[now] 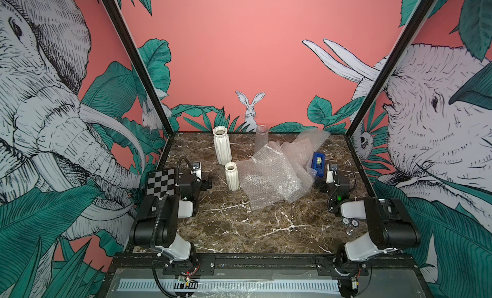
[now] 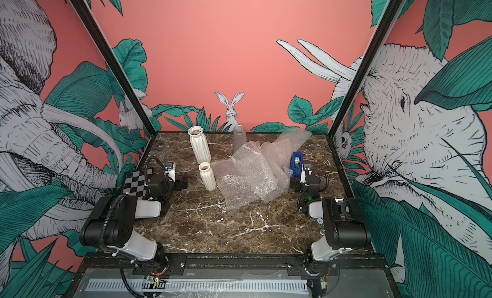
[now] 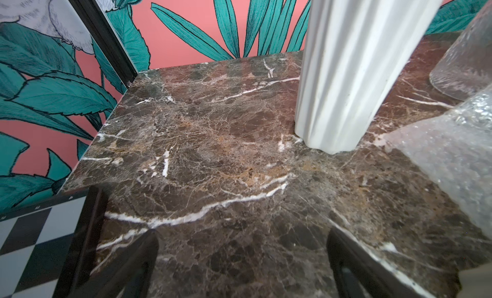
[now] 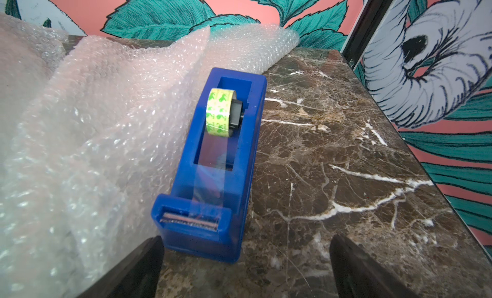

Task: Wrap vases in bubble wrap
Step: Adjust the bubble wrap at the center of the board.

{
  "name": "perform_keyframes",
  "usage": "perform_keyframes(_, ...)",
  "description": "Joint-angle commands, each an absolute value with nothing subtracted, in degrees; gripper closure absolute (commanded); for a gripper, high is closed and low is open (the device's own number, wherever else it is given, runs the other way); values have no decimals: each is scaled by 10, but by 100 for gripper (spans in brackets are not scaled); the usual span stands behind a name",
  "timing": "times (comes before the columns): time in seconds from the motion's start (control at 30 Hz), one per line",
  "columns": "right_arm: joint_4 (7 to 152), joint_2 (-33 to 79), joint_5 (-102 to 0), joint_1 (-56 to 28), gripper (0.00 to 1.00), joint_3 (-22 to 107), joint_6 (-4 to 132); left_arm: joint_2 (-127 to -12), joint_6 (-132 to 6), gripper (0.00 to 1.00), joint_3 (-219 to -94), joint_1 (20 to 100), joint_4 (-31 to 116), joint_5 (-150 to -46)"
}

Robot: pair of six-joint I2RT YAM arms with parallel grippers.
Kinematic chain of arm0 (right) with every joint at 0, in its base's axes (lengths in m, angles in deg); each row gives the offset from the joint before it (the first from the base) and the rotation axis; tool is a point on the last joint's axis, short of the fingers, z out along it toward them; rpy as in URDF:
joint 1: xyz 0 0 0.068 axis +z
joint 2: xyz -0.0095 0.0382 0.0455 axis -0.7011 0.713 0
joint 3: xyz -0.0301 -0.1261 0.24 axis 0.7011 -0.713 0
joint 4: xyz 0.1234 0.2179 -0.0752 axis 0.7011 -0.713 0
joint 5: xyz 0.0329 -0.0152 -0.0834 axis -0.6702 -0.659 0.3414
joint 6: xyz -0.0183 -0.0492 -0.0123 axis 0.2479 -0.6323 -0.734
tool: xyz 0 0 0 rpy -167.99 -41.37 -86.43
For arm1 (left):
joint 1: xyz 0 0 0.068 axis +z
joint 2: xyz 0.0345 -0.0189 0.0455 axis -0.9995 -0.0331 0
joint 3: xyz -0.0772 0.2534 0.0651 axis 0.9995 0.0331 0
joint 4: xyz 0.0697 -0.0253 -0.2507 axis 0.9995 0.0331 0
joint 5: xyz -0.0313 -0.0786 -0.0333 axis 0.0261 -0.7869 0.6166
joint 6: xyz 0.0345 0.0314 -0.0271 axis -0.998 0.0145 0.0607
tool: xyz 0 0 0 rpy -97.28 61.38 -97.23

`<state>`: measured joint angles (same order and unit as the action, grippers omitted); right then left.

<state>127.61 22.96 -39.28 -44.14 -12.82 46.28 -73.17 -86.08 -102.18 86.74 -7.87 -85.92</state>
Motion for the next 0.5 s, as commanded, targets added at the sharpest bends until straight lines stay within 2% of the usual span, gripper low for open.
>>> perform_keyframes(0.0, 1333, 207, -436, -440, 1, -144, 439, -672, -857, 0, -977, 866, -144, -831)
perform_keyframes(0.1, 1310, 131, -416, -439, 1, -168, 451, -584, -855, 0, -978, 866, -46, -794)
perform_keyframes(0.23, 1169, 10, -390, -436, 1, -145, 493, -472, -818, 0, -1025, 866, 139, -762)
perform_keyframes(0.4, 891, -111, -346, -436, 1, -43, 636, -368, -711, 0, -1090, 866, 317, -762)
perform_keyframes(0.47, 812, -125, -374, -436, 1, -4, 658, -333, -652, 0, -1108, 866, 376, -752)
